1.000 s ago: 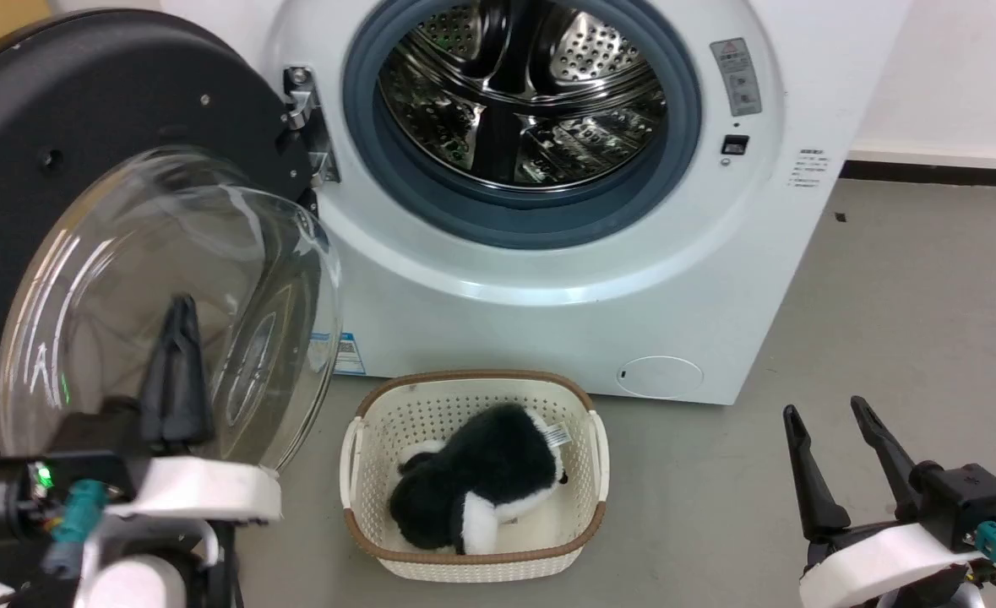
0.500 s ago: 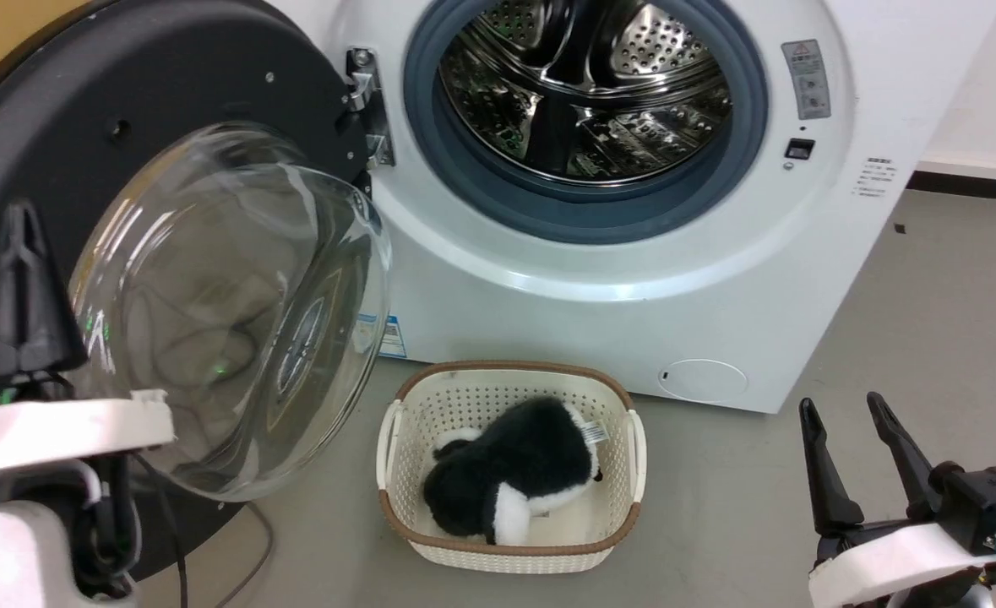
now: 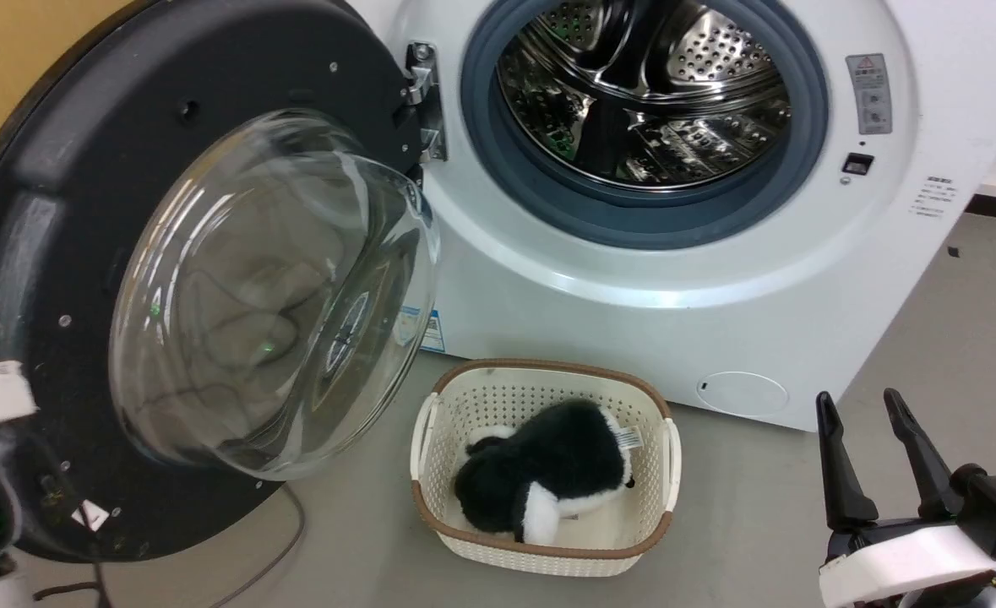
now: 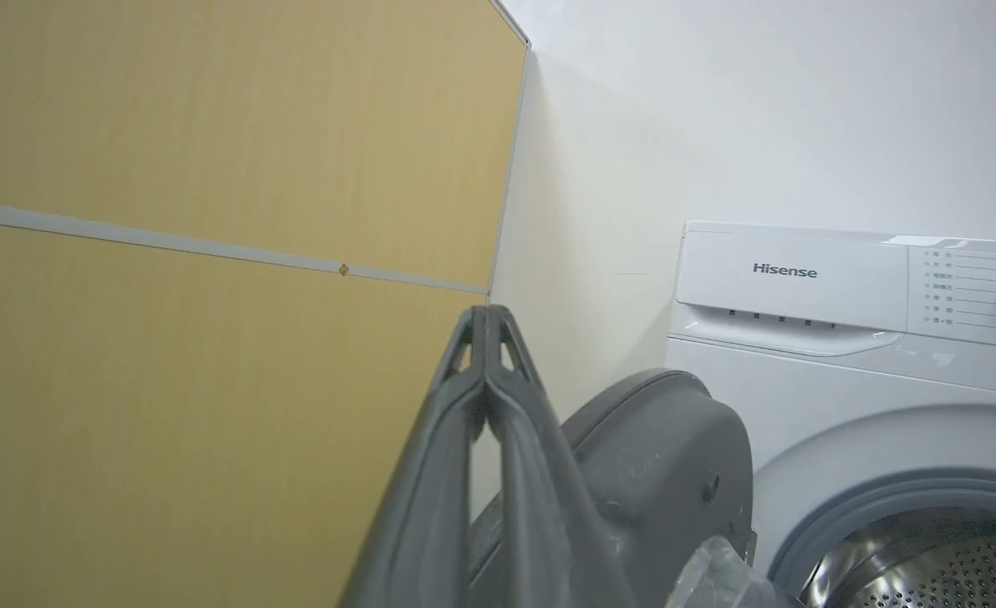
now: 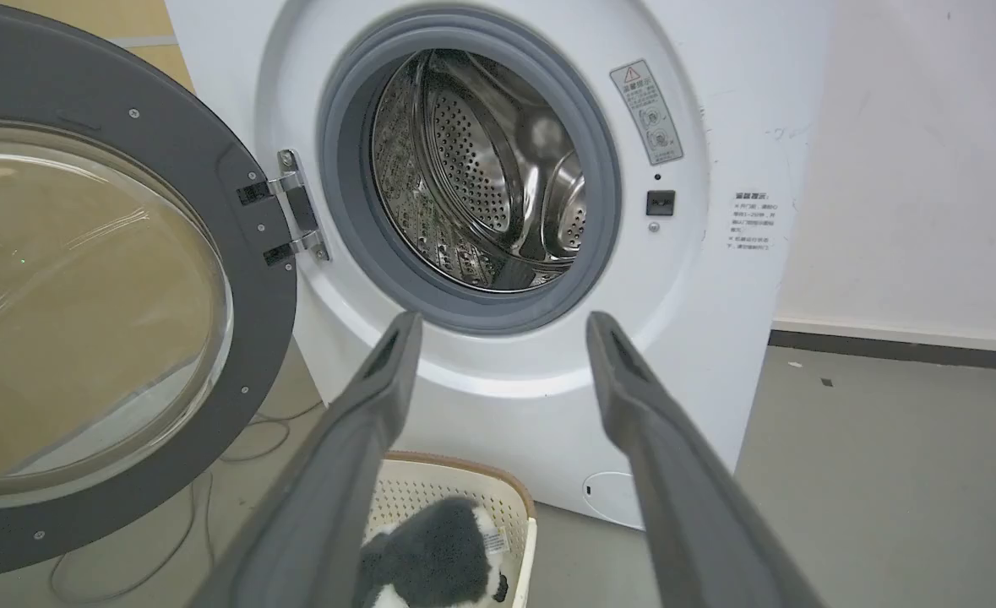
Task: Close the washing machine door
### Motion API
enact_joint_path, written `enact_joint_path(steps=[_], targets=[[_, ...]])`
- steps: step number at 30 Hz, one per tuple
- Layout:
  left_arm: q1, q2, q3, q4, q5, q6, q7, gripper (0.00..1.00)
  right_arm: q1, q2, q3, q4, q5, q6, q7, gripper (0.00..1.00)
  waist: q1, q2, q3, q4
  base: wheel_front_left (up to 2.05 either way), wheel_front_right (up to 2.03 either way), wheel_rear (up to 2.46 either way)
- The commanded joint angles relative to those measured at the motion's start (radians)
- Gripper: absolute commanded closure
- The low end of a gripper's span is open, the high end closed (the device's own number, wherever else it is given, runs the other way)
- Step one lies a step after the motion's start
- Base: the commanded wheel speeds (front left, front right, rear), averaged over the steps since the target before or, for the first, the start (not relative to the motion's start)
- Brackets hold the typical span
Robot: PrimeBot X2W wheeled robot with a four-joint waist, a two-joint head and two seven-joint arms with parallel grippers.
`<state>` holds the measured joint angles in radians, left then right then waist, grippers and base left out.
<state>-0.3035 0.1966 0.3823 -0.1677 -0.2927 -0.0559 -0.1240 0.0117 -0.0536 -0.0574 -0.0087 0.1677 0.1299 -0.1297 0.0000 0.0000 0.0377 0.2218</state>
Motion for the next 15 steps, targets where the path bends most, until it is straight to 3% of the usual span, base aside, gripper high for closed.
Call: enact_joint_path(steps=[1,6,15], targets=[[-0.022,0.017,0.025,0.011,-0.015,-0.006,-0.001,1.0,0.001,0.002,-0.003,-0.005,0.015,0.0,-0.011,0.0,0.0,0.0,0.002,0.01,0.0,0.0,0.0],[-0.03,0.052,0.075,0.101,-0.056,-0.009,0.035,1.0,-0.001,0.002,-0.003,-0.011,0.027,0.0,-0.021,0.0,0.0,0.0,0.008,0.029,0.0,0.0,0.0],[-0.055,0.078,0.185,0.259,-0.239,-0.01,0.164,1.0,-0.004,0.002,-0.015,-0.019,0.046,0.001,-0.04,0.0,0.0,0.0,0.021,0.057,0.0,0.0,0.0]])
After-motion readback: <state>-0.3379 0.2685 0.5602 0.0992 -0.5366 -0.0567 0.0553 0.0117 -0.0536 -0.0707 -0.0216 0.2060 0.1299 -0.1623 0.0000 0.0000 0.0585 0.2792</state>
